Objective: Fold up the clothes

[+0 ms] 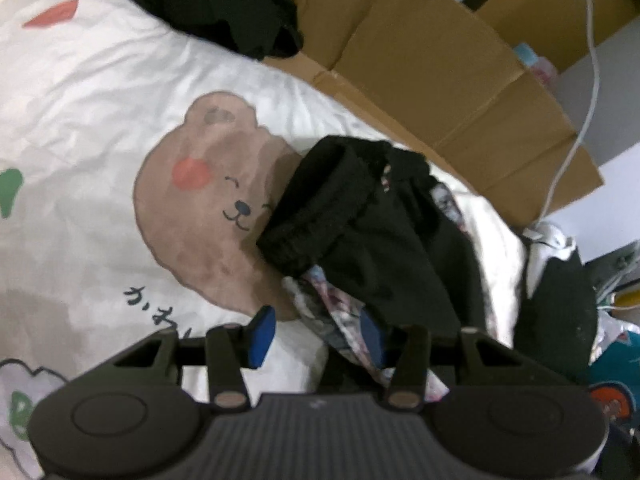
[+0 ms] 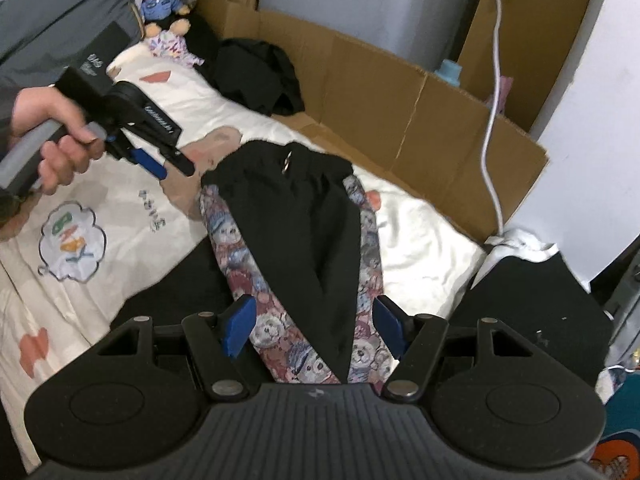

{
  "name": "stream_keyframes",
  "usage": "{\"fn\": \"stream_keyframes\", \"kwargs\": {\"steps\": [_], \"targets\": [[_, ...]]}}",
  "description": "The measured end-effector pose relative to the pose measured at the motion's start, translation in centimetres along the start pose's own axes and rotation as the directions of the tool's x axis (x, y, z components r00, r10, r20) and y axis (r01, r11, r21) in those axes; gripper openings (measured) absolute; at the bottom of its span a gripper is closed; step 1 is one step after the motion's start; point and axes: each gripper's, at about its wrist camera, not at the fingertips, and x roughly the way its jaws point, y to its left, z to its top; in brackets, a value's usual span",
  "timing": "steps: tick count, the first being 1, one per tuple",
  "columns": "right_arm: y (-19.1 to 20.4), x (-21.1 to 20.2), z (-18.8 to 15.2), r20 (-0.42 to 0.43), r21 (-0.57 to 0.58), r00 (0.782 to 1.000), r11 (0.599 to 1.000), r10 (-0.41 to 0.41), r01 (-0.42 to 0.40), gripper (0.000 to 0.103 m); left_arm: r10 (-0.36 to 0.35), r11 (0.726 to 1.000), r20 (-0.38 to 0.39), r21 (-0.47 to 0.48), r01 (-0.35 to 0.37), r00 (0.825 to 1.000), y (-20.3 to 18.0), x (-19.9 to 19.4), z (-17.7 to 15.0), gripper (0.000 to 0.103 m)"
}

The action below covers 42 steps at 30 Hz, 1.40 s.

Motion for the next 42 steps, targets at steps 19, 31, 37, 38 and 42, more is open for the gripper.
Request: {"fn": "stream_keyframes", "kwargs": {"steps": [19, 31, 37, 38, 42], "targets": [[1.8, 6.8, -6.0, -0.128, -0.063, 0.991, 0.997, 0.043, -0.051, 0.069, -0.181, 0.955, 0.033, -0.234, 0.183, 0.983, 3.9, 5.1, 0.6, 0.024], [0.2, 5.7, -7.3, -0.109, 0.0, 0.994, 1.0, -0.007, 0.007, 0.069, -0.236, 0.954, 0.087, -0.169, 0.248, 0.968, -0.5, 0.9, 3.1, 0.02], [1.0, 5.1, -7.6, -0.075, -0.011, 0.997, 1.0, -0.001, 0.0, 0.069, -0.242, 0.955, 0.113, -0.148, 0.257, 0.964, -4.1, 0.7, 4.8, 0.018], [0.8, 5.1, -7.7, -0.064, -0.006, 0.998, 1.0, -0.007, 0.007, 0.069, -0.244, 0.955, 0.115, -0.142, 0.259, 0.963, -4.5, 0.8, 5.1, 0.018], [0.3, 5.0, -7.9, -0.045, 0.017, 0.999, 1.0, -0.016, 0.016, 0.069, -0.239, 0.96, 0.118, -0.119, 0.252, 0.964, -6.7, 1.4, 6.3, 0.018]]}}
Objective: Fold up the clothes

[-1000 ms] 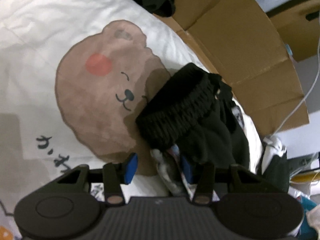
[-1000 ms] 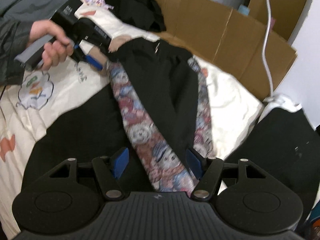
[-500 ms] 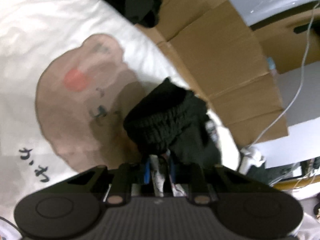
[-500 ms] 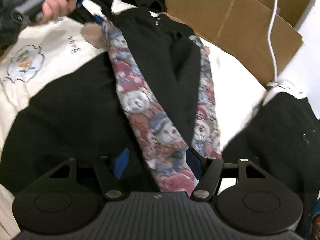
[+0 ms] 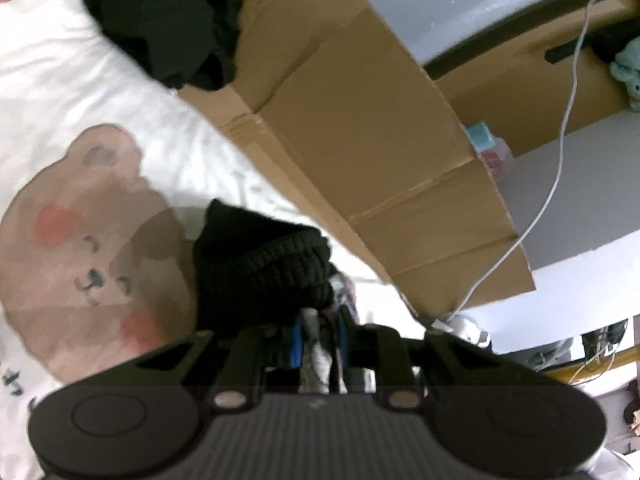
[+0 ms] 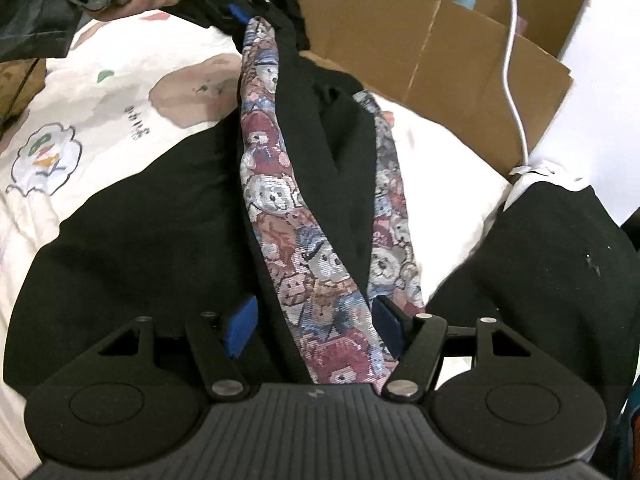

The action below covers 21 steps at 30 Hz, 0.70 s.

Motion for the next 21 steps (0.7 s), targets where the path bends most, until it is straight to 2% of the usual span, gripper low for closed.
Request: {"fn": "stream_keyframes", "kwargs": {"steps": [6, 12, 15, 19, 21], "targets": [[-0.8, 0.4, -1.0, -0.016, -0.007, 1.0, 1.0, -0.01, 0.01, 0.069, 0.013, 1.0, 0.001, 0.021, -0.013, 1.0, -2.1, 2.5, 1.1, 0.018], [-3.3, 0.3, -2.3, -0.045, 0.071, 0.999, 0.997, -0.015, 0.018, 0.068, 0.046, 0.998, -0.007, 0.034, -0.045, 0.999, -3.0, 5.4, 1.8, 0.02], [-4.3, 0.3, -2.9, -0.057, 0.11, 0.998, 0.994, -0.001, 0.008, 0.06, 0.054, 0.998, -0.015, 0.038, -0.053, 0.998, -3.3, 6.5, 2.1, 0.024], [-6.3, 0.2, -3.8, -0.064, 0.176, 0.998, 0.984, 0.025, -0.013, 0.04, 0.071, 0.994, -0.018, 0.079, -0.069, 0.997, -4.6, 8.2, 2.4, 0.025], [-6.9, 0.2, -4.1, -0.065, 0.197, 0.997, 0.98, 0.029, -0.016, 0.039, 0.073, 0.994, -0.015, 0.085, -0.071, 0.997, -5.0, 8.7, 2.5, 0.027]]}}
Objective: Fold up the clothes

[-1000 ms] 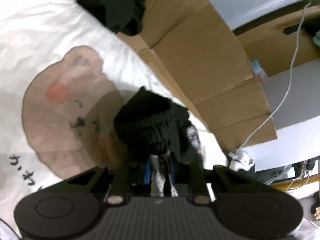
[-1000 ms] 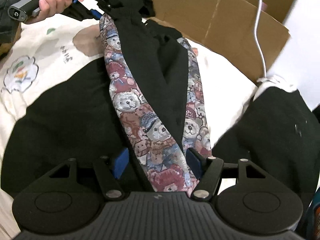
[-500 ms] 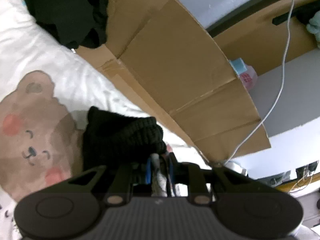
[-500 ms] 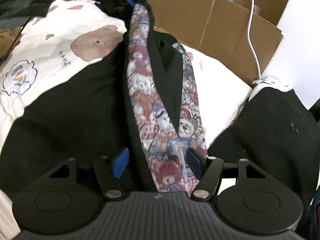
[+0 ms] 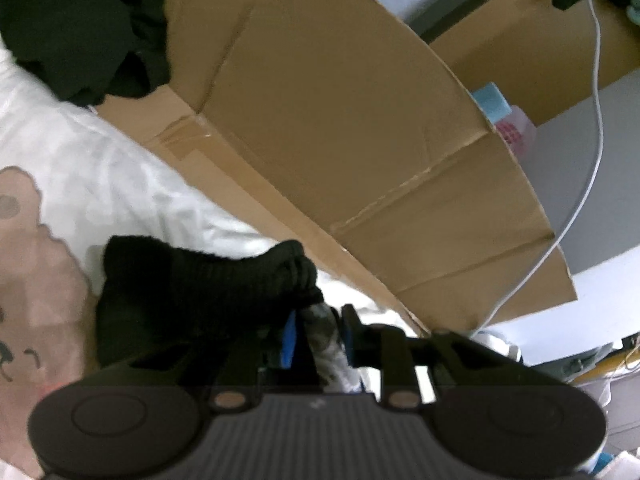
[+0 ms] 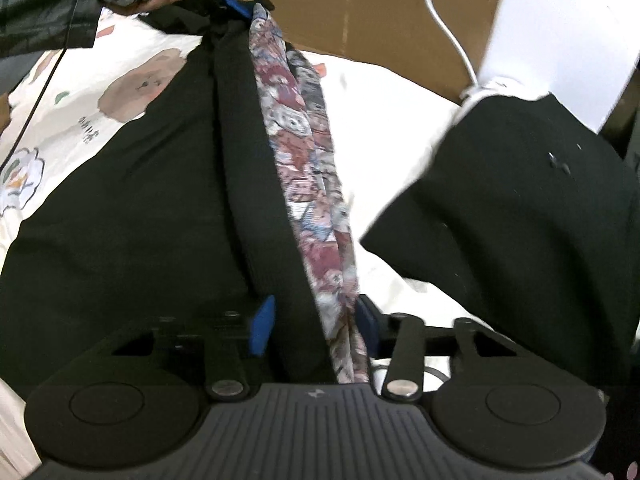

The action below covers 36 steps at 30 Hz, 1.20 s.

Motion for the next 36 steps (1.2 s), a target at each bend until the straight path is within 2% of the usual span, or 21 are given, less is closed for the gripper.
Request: {"fn": "stream_keyframes", "kwargs": {"steps": [4, 9, 12, 18, 25, 30, 33, 36], "targets": [[-1.6, 0.2, -0.1, -0.008, 0.065, 1.0, 0.998, -0.005, 0.006, 0.039, -0.01, 1.0, 0.02, 0.012, 0.01, 1.0, -0.6, 0.3, 0.1, 0.031], [-2.2, -0.1, 0.0, 0.01, 0.075, 1.0, 0.997, -0.02, 0.019, 0.039, -0.049, 0.998, 0.08, 0.039, 0.046, 0.996, -1.4, -1.1, 1.2, 0.043], [-2.6, -0.3, 0.2, 0.021, 0.079, 0.999, 0.997, -0.025, 0.023, 0.039, -0.037, 0.998, 0.087, 0.062, 0.032, 0.996, -1.2, -2.3, 1.5, 0.044], [-2.5, -0.8, 0.9, 0.04, 0.053, 0.999, 0.998, -0.034, 0.032, 0.04, 0.036, 0.996, 0.085, 0.084, -0.043, 0.996, 0.9, -4.0, 1.0, 0.05], [-2.2, -1.1, 1.5, 0.043, 0.057, 0.999, 0.998, -0.032, 0.03, 0.041, 0.141, 0.98, 0.032, 0.137, -0.145, 0.989, 4.4, -5.3, -1.1, 0.05], [-1.5, -0.9, 2.1, 0.044, 0.045, 0.999, 0.999, -0.024, 0.022, 0.042, 0.165, 0.971, -0.036, 0.184, -0.155, 0.986, 6.2, -5.3, -3.0, 0.05], [-1.0, -0.8, 2.6, 0.046, 0.042, 0.999, 0.999, -0.029, 0.027, 0.042, 0.188, 0.958, -0.063, 0.231, -0.169, 0.98, 6.9, -4.9, -4.0, 0.054], [-0.5, -1.2, 3.0, 0.065, 0.037, 0.997, 0.999, -0.027, 0.025, 0.042, 0.187, 0.961, -0.089, 0.223, -0.164, 0.978, 7.8, -4.8, -4.7, 0.054]]}}
